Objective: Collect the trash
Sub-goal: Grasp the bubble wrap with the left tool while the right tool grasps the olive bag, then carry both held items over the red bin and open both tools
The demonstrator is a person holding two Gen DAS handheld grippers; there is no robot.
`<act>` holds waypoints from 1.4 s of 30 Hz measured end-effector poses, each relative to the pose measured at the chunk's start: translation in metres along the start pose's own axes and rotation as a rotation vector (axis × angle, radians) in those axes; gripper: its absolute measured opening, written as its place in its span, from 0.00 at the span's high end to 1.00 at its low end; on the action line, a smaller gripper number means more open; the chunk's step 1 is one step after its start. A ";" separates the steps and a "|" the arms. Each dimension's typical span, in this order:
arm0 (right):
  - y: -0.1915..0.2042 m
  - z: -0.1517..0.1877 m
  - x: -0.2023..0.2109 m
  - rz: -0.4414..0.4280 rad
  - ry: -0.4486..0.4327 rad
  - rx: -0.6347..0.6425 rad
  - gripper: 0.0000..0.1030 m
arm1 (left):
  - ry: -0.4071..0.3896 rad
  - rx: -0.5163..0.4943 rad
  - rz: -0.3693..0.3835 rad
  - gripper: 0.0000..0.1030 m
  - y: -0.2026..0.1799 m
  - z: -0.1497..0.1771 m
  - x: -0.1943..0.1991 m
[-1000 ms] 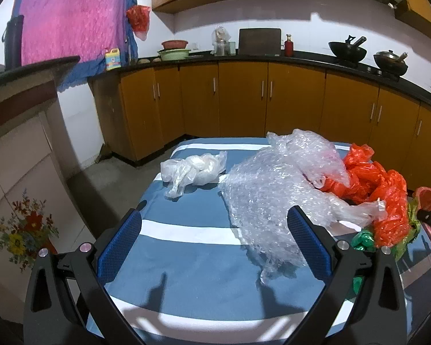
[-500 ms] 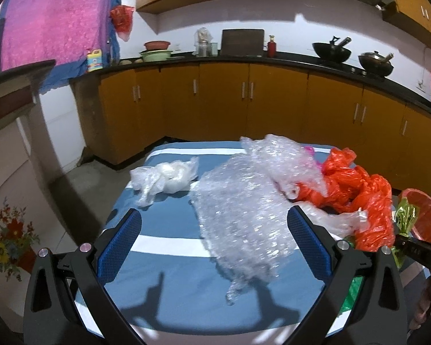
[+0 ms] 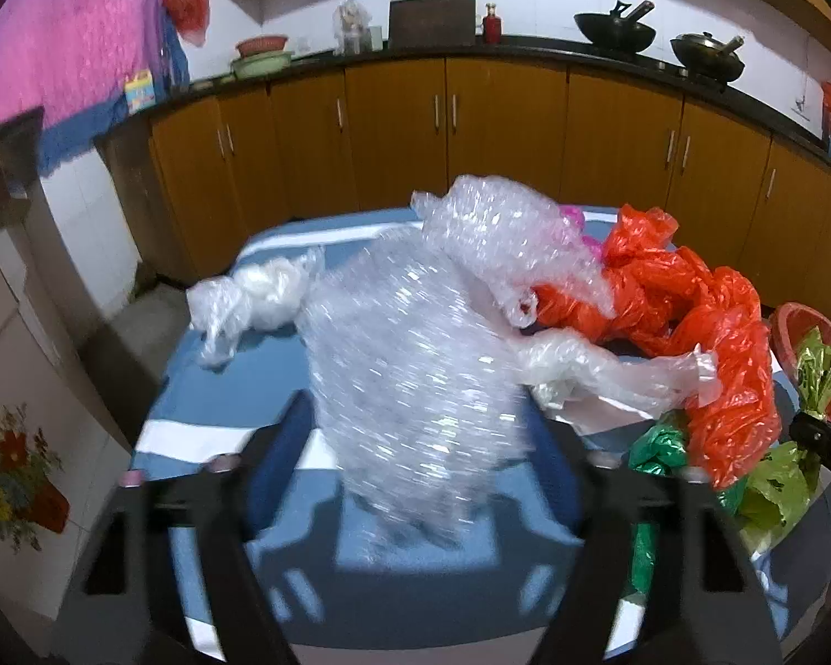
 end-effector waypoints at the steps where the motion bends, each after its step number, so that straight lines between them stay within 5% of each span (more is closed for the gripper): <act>1: 0.000 0.000 0.001 -0.001 -0.002 0.000 0.74 | 0.004 0.014 0.025 0.53 0.002 0.001 -0.001; 5: -0.001 -0.001 0.006 -0.005 -0.009 -0.005 0.74 | -0.012 0.031 0.060 0.79 0.004 0.002 0.007; 10: -0.004 -0.001 0.011 -0.010 -0.017 -0.010 0.74 | -0.045 0.032 0.072 0.87 0.007 -0.002 0.019; 29: -0.011 -0.002 0.050 -0.071 -0.068 -0.009 0.74 | -0.183 0.085 0.097 0.89 0.030 -0.023 0.086; 42: -0.027 -0.012 0.077 -0.080 -0.145 -0.002 0.74 | -0.266 0.014 0.215 0.89 -0.017 -0.049 0.119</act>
Point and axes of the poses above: each gripper's, at about its wrist camera, not at the fingertips, and x roughly against the way its jaws point, y to its left, z to its underside, the point moved 4 cm from there along -x, roughly the way its jaws point, and after that the axes turned 14 degrees about -x, right-handed, at the moved point
